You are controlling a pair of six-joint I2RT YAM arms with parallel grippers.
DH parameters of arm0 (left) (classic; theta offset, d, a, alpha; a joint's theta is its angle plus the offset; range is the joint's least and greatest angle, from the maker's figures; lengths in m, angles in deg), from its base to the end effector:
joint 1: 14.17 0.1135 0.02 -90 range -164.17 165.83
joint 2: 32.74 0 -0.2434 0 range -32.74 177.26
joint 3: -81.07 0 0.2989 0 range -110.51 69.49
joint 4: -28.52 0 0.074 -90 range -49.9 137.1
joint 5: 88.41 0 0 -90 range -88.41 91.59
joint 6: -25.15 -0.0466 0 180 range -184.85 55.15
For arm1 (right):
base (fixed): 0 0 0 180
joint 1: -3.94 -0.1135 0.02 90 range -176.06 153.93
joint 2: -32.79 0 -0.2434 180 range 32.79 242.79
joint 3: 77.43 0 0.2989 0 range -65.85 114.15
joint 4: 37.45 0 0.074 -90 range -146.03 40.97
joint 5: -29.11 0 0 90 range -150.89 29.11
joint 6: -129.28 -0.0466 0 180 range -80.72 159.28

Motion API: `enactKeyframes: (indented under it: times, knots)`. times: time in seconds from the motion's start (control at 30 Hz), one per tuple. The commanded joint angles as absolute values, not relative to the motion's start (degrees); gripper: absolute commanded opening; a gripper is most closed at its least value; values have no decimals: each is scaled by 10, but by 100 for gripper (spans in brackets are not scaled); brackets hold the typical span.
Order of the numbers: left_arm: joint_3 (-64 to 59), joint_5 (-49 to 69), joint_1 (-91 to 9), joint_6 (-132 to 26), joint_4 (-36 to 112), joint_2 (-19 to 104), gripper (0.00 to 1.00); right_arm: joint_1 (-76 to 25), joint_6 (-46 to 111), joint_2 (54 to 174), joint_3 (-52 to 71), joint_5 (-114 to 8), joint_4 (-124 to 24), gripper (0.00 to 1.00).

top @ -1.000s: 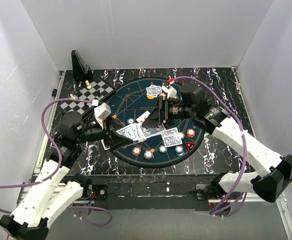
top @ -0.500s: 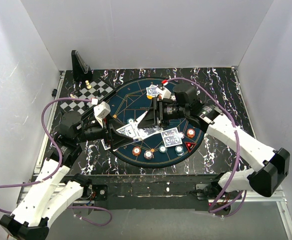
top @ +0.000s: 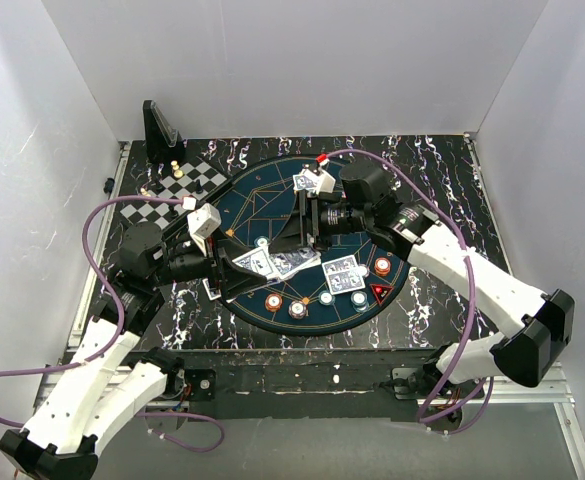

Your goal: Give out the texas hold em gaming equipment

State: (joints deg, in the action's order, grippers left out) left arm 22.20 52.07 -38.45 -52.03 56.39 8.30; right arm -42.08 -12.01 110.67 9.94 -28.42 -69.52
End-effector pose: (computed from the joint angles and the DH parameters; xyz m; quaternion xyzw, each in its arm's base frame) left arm 0.1885 -0.1245 0.3468 0.3418 0.6623 -0.4947 0.4470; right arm 0.2378 0.2824 0.3572 -0.1183 0.8050 0.5537 0.1774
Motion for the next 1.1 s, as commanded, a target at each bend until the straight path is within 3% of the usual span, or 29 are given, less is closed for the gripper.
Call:
enactKeyframes:
  times: [0.0, 0.17, 0.37, 0.63, 1.07]
  knots:
    - [224, 524, -380, -523, 555, 73, 0, -417, -90, 1089, 133, -298, -724, 64]
    - [226, 523, -379, -523, 555, 70, 0, -395, -83, 1050, 104, -301, -737, 74]
    - [225, 524, -378, -520, 552, 68, 0, -376, -81, 1009, 73, -307, -757, 77]
    - [222, 524, -376, -513, 545, 69, 0, -373, -91, 998, 46, -304, -758, 63]
    - [218, 529, -376, -506, 537, 72, 0, -356, -70, 991, 77, -337, -792, 51]
